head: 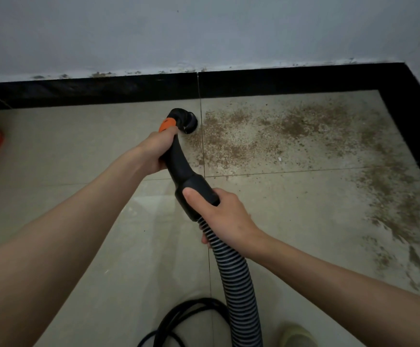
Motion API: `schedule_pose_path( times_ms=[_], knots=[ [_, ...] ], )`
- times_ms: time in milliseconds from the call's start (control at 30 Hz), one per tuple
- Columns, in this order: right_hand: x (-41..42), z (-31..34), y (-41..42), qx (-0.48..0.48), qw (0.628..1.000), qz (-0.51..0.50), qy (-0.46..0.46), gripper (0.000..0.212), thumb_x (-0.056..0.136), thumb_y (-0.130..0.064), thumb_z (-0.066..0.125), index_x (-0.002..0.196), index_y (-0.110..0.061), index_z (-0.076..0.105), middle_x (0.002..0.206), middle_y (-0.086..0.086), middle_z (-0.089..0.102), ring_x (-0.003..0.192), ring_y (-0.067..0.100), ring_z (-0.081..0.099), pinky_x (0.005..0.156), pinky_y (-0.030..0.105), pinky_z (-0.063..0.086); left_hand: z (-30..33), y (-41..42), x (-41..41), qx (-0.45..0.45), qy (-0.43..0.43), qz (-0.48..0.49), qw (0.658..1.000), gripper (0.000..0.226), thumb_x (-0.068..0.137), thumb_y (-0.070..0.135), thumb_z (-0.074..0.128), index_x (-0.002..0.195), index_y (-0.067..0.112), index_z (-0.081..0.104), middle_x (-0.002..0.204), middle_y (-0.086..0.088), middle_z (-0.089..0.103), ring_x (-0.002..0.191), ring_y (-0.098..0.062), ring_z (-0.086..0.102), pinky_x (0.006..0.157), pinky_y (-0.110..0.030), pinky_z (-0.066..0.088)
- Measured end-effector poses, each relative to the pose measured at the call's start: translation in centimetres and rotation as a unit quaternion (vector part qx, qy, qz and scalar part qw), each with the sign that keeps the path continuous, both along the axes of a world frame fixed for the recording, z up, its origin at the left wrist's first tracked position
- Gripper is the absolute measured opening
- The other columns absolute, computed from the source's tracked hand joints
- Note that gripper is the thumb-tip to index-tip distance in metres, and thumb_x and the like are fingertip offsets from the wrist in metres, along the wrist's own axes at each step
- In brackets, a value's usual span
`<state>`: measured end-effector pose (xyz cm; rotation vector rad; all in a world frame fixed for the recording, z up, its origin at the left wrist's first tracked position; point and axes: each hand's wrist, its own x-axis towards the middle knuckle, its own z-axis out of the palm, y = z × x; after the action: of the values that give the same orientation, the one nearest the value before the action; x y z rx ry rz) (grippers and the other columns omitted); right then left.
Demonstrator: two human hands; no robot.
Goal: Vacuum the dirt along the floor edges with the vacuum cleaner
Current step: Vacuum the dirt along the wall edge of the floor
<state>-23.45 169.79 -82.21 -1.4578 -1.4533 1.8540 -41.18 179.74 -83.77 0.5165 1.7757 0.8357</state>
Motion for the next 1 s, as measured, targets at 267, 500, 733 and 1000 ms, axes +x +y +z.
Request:
schedule_pose_path(
  times_ms=[267, 500, 733, 1000],
  knots=[
    [0.2, 0.4, -1.2, -0.006, 1.0, 0.006, -0.013, 0.043, 0.084, -0.059, 0.061, 0.093, -0.018, 0.054, 0.077, 0.006, 0.063, 0.045, 0.015, 0.063, 0.046, 0.027, 0.054, 1.1, -1.2, 1.0, -0.003, -0.009, -0.027, 1.0, 0.03, 0.098, 0.035, 0.045, 0.113, 0.009, 0.044, 0.084, -0.006, 0.054, 0.071, -0.016, 0.054, 0.055, -0.028, 0.046],
    [0.6, 0.8, -1.9, -0.023, 1.0, 0.005, -0.002, 0.044, 0.084, -0.058, 0.061, 0.094, -0.016, 0.053, 0.077, 0.007, 0.062, 0.045, 0.016, 0.063, 0.046, 0.027, 0.054, 1.6, -1.8, 1.8, -0.007, 0.007, -0.04, 0.999, 0.032, 0.098, 0.036, 0.044, 0.115, 0.009, 0.043, 0.086, -0.007, 0.054, 0.072, -0.017, 0.055, 0.053, -0.028, 0.045],
    [1.6, 0.5, -3.0, -0.103, 0.992, 0.061, 0.038, 0.047, 0.087, -0.054, 0.062, 0.106, -0.012, 0.05, 0.088, 0.01, 0.063, 0.052, 0.019, 0.065, 0.053, 0.029, 0.057, 1.3, -4.0, 1.7, -0.017, 0.008, -0.048, 0.999, 0.032, 0.098, 0.037, 0.043, 0.112, 0.008, 0.044, 0.086, -0.006, 0.053, 0.074, -0.017, 0.054, 0.055, -0.027, 0.045],
    [1.6, 0.5, -4.1, -0.175, 0.971, 0.126, 0.099, 0.057, 0.083, -0.059, 0.058, 0.113, -0.011, 0.047, 0.087, 0.007, 0.062, 0.064, 0.023, 0.066, 0.062, 0.033, 0.059, 1.3, -5.8, 1.8, -0.026, 0.017, -0.044, 0.999, 0.033, 0.098, 0.038, 0.044, 0.11, 0.008, 0.042, 0.086, -0.007, 0.053, 0.074, -0.018, 0.054, 0.058, -0.028, 0.045]
  ],
)
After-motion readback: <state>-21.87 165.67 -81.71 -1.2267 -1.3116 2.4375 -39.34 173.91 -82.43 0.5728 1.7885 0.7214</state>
